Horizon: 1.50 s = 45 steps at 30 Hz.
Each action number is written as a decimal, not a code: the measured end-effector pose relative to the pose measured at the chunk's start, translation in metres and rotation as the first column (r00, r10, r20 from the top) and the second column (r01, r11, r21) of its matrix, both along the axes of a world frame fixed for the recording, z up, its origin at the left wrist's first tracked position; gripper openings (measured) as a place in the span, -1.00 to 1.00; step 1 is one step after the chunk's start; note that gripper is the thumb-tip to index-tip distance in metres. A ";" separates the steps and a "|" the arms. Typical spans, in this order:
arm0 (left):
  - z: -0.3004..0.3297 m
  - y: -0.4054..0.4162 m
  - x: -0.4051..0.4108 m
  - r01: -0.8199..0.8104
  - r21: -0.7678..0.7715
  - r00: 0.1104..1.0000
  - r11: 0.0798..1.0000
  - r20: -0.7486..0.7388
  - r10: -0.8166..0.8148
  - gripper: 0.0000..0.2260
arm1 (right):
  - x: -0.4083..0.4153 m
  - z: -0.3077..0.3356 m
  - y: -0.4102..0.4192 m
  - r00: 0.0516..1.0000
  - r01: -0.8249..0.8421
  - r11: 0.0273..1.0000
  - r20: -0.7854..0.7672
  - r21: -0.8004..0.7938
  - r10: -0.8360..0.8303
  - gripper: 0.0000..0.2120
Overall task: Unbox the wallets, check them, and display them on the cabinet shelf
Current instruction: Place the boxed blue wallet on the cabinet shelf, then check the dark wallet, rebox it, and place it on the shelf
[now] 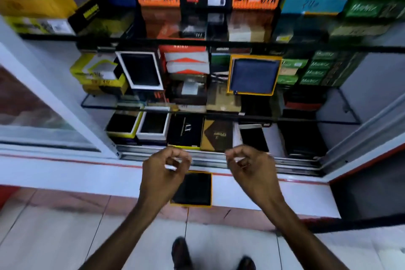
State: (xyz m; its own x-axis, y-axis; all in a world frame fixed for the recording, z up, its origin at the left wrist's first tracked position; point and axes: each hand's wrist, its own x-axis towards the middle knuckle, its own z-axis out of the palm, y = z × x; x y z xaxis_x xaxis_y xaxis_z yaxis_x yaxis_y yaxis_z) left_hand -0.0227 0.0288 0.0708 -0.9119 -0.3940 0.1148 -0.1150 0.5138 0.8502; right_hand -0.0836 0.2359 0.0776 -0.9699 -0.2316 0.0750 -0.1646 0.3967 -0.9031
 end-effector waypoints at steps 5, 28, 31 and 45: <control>-0.071 -0.020 0.032 0.031 -0.065 0.968 0.997 0.250 -0.014 -0.89 | 0.012 -0.080 -0.024 0.979 -0.145 0.939 0.184 0.312 0.090 -0.82; -0.148 -0.046 0.018 -0.094 -0.013 0.927 0.995 0.364 0.093 -0.80 | -0.002 -0.129 -0.092 0.789 -0.487 0.320 0.252 0.812 0.560 -0.17; -0.146 -0.044 0.016 -0.115 0.026 0.923 0.993 0.373 0.097 -0.77 | -0.003 -0.128 -0.093 0.808 -0.477 0.365 0.237 0.799 0.539 -0.09; -0.147 -0.047 0.015 -0.170 0.119 0.916 0.978 0.386 0.112 -0.75 | -0.025 -0.114 -0.095 0.881 -0.435 0.546 0.213 0.716 0.423 -0.37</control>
